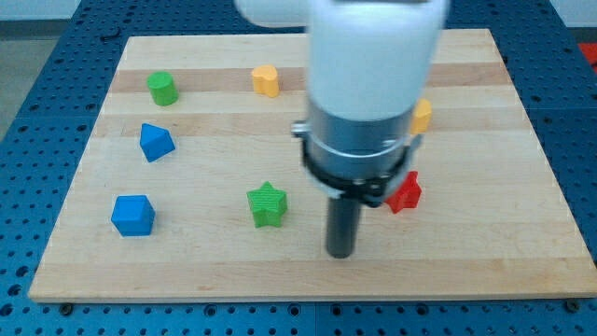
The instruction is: Move the green star towards the yellow heart
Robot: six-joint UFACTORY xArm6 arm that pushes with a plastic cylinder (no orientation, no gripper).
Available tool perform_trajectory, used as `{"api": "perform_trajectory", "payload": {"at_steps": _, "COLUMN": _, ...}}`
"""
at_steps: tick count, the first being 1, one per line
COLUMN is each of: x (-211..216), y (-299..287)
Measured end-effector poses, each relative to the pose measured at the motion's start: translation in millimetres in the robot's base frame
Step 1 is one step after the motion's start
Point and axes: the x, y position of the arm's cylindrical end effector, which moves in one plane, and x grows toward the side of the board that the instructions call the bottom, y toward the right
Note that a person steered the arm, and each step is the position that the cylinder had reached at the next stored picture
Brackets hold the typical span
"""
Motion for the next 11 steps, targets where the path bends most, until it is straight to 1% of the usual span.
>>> {"api": "perform_trajectory", "payload": {"at_steps": 1, "x": 0, "y": -39}}
{"api": "perform_trajectory", "payload": {"at_steps": 2, "x": -20, "y": -67}}
{"api": "perform_trajectory", "payload": {"at_steps": 4, "x": -83, "y": -83}}
{"api": "perform_trajectory", "payload": {"at_steps": 5, "x": -94, "y": -89}}
{"api": "perform_trajectory", "payload": {"at_steps": 7, "x": -95, "y": -97}}
{"api": "perform_trajectory", "payload": {"at_steps": 9, "x": -137, "y": -97}}
{"api": "perform_trajectory", "payload": {"at_steps": 10, "x": -147, "y": -97}}
{"api": "perform_trajectory", "payload": {"at_steps": 11, "x": -113, "y": -108}}
